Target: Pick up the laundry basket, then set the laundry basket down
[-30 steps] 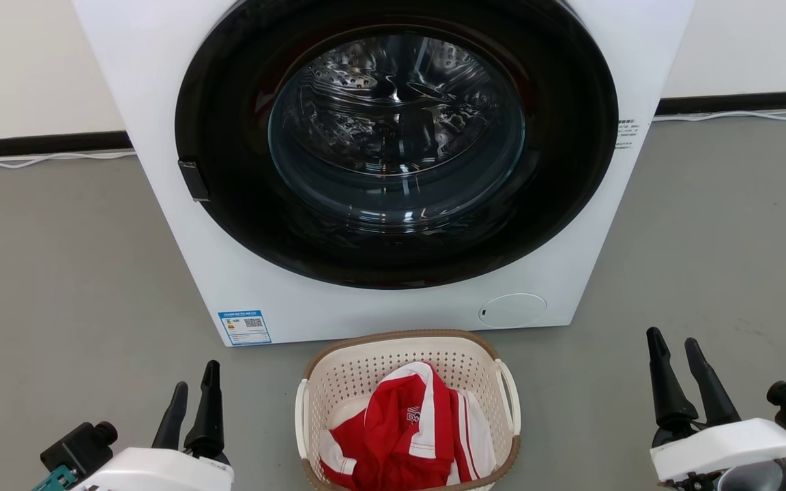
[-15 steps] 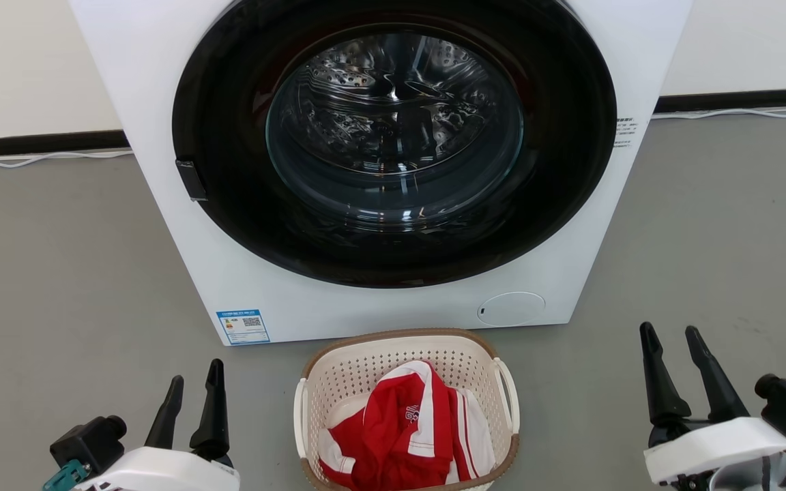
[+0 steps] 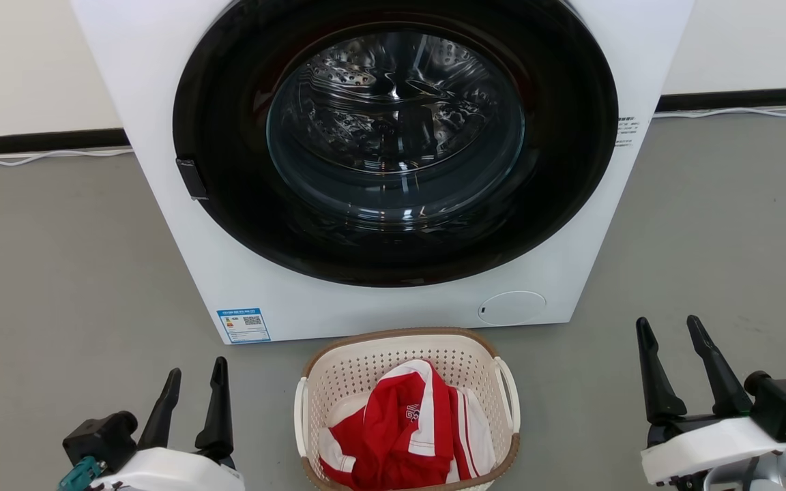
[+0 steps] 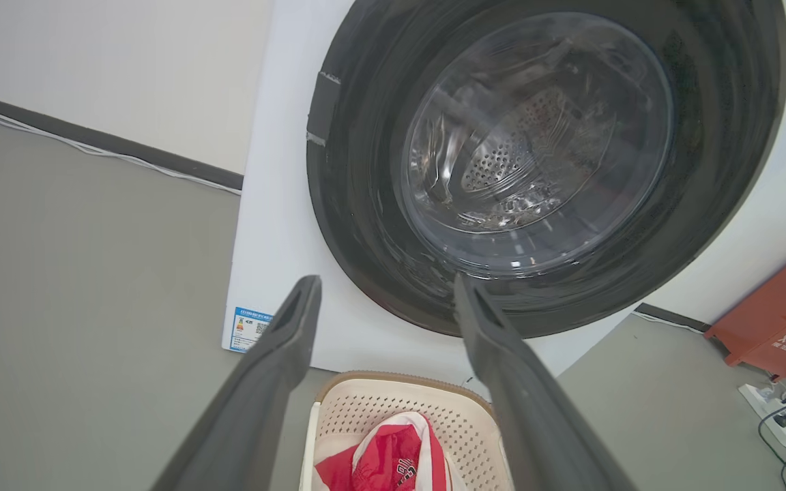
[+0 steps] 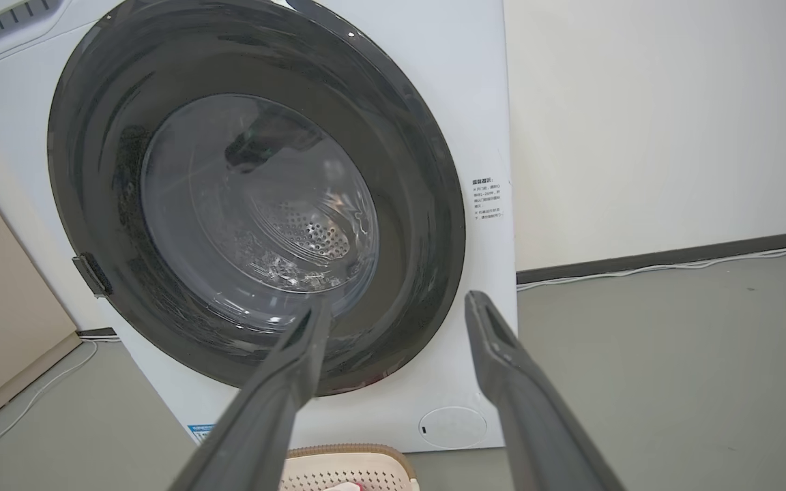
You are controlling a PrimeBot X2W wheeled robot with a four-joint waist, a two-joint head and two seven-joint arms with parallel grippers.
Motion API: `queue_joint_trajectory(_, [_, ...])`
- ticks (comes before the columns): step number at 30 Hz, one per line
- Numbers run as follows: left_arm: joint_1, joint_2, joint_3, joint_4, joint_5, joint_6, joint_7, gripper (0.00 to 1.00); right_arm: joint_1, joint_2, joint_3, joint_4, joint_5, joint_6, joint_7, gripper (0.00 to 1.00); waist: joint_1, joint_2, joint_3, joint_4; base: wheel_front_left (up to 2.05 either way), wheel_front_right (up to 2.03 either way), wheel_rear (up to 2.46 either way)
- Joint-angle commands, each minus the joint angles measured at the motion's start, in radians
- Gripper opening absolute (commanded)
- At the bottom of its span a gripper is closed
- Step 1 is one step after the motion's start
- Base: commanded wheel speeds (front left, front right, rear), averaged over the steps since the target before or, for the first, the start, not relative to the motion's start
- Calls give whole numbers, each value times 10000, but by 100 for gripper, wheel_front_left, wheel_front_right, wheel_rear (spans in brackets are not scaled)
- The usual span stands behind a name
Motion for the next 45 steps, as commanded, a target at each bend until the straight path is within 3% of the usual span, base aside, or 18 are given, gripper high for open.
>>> queue_joint_trajectory(1, [-179,115,241,-330,291,-78,-155,100,-334,-101,178,-218,-326,62,-201,100,0,-1,5,0,0,0,0])
queue_joint_trajectory(18, [-171,135,192,-369,2095,-69,-654,100,-323,76,2,-346,-2391,73,-700,100,0,-1,53,-21,0,0,0])
queue_joint_trajectory(45, [-640,135,98,-12,2062,-85,-661,100,-818,454,-330,428,-2451,73,-707,100,0,-1,606,22,0,0,0])
